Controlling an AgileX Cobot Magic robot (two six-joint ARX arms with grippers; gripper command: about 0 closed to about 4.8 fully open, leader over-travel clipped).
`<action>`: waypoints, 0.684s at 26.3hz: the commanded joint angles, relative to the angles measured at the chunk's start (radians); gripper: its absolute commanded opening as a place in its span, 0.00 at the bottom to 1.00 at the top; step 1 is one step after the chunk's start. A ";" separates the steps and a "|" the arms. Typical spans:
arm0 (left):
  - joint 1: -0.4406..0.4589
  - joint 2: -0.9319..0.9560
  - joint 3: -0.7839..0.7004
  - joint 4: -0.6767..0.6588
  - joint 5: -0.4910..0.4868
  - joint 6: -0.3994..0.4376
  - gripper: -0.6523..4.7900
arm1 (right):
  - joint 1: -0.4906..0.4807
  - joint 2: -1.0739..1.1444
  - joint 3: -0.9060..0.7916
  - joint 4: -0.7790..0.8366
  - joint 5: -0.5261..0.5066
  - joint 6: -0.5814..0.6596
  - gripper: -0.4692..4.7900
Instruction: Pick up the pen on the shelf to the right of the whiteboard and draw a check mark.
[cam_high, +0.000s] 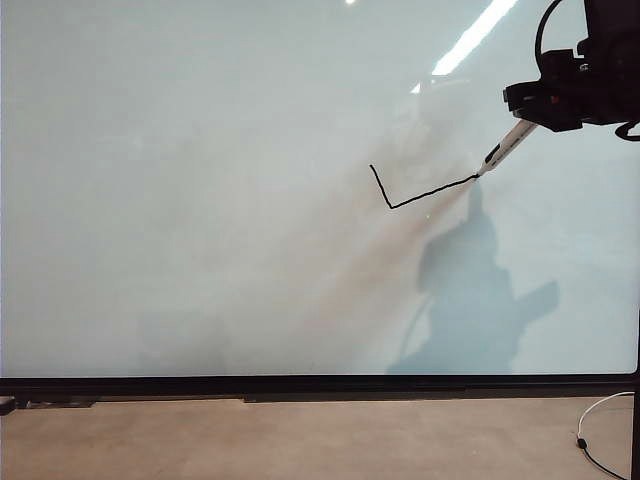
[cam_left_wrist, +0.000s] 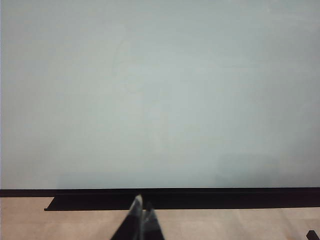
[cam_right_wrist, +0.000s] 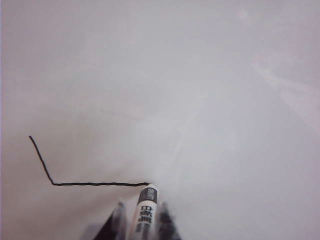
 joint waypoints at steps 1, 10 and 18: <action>0.000 0.000 0.003 0.013 0.000 0.004 0.11 | -0.015 -0.021 0.007 0.016 0.024 -0.010 0.07; 0.000 0.000 0.003 0.013 0.000 0.004 0.11 | -0.022 -0.036 0.007 -0.005 0.008 0.002 0.07; 0.000 0.000 0.003 0.013 0.000 0.004 0.11 | 0.005 -0.120 -0.019 -0.084 0.016 0.001 0.07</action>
